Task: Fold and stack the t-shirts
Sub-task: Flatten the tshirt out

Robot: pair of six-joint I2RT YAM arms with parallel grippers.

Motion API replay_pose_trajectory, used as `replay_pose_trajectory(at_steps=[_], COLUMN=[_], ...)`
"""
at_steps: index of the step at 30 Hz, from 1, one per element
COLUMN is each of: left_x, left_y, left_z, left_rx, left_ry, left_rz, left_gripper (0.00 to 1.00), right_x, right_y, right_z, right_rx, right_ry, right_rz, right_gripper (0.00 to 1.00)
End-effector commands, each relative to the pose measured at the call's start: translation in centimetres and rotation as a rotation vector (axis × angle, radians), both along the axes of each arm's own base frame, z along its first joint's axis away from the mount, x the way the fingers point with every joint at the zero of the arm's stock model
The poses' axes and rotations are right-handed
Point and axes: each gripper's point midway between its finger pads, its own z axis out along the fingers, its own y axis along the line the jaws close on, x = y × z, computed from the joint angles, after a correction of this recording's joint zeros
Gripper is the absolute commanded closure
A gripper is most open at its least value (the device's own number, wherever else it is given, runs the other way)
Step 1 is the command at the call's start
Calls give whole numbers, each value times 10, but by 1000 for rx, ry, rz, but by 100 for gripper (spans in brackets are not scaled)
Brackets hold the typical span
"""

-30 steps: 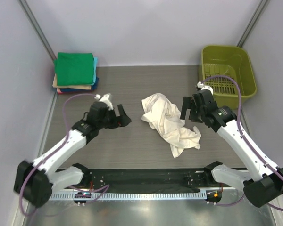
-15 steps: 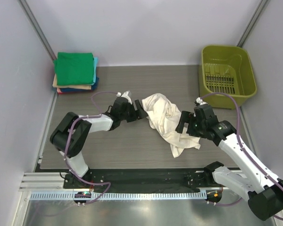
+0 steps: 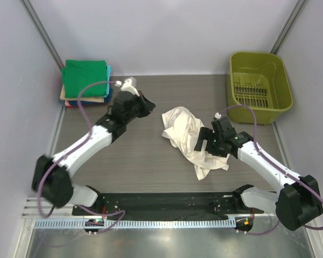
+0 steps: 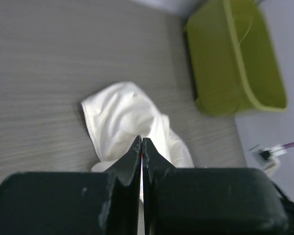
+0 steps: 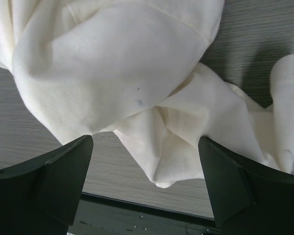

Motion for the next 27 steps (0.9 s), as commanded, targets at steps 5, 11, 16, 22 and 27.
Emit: replay_pose_trajectory(at_steps=[5,11,16,22,27], left_x=[-41,-54,-43,-31,-29], left_y=[78,11,-18,-41,-50], left_z=[57,-15,-55,-93,-104], left_rx=[145,7,-139,-240,-316], left_ry=[-107,49,105,170,186], left_rz=[83,-241,-295,-333,-350], left_gripper=[61,10,10,15,20], right_x=[14,-13,-38,-50,-53], right_y=[-15,-37,-49,-53,-53], right_z=[27,16,16,17,9], right_rx=[-6,-18,-40,-27,-30], right_ry=[-115,-96,-57,-57,-39], right_rz=[-152,-279,-286,-295,-294], right_gripper=[3,0,0,0,0])
